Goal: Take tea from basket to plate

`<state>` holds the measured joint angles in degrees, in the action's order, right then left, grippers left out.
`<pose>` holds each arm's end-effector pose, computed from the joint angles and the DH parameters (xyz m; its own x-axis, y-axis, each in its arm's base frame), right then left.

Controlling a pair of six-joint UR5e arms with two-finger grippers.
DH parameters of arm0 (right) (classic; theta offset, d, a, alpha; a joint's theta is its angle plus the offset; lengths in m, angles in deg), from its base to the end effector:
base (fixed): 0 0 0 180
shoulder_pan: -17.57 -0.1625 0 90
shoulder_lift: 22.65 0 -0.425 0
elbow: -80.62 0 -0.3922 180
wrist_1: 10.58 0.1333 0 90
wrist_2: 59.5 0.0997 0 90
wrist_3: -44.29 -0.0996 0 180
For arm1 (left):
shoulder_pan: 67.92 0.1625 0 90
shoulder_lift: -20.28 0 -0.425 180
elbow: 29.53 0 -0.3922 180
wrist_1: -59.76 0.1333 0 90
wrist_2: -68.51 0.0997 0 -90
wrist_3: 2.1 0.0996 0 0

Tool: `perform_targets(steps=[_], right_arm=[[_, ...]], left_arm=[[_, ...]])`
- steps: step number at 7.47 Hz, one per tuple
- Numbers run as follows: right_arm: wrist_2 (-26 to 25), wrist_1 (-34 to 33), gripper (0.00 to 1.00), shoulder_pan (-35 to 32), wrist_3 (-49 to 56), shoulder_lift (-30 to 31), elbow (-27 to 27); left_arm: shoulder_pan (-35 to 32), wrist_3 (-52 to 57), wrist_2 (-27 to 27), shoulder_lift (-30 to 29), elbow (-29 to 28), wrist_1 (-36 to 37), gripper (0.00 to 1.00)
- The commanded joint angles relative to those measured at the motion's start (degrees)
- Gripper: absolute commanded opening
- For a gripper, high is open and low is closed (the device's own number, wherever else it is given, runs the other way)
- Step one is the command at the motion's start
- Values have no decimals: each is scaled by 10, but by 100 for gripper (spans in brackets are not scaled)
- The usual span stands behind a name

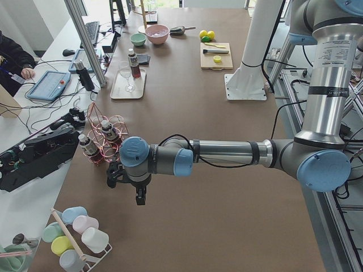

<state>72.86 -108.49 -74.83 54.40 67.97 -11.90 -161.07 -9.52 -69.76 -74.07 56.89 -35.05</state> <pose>0.0862 -0.4756 0.6581 0.7312 -0.0746 0.6781 0.0881 0.9960 0.0145 -0.0880 -0.5260 0.6373 0.6559 -0.0928 -0.7491 0.1406 0.9901 0.0005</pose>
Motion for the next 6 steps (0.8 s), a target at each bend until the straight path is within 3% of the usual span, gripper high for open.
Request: perform_targets(steps=[1, 6], right_arm=[[0, 0, 99, 0, 0, 0, 1], [0, 0, 99, 0, 0, 0, 1]], left_arm=[[1, 0, 0, -1, 0, 0, 98], [4, 0, 18, -7, -3, 0, 98]])
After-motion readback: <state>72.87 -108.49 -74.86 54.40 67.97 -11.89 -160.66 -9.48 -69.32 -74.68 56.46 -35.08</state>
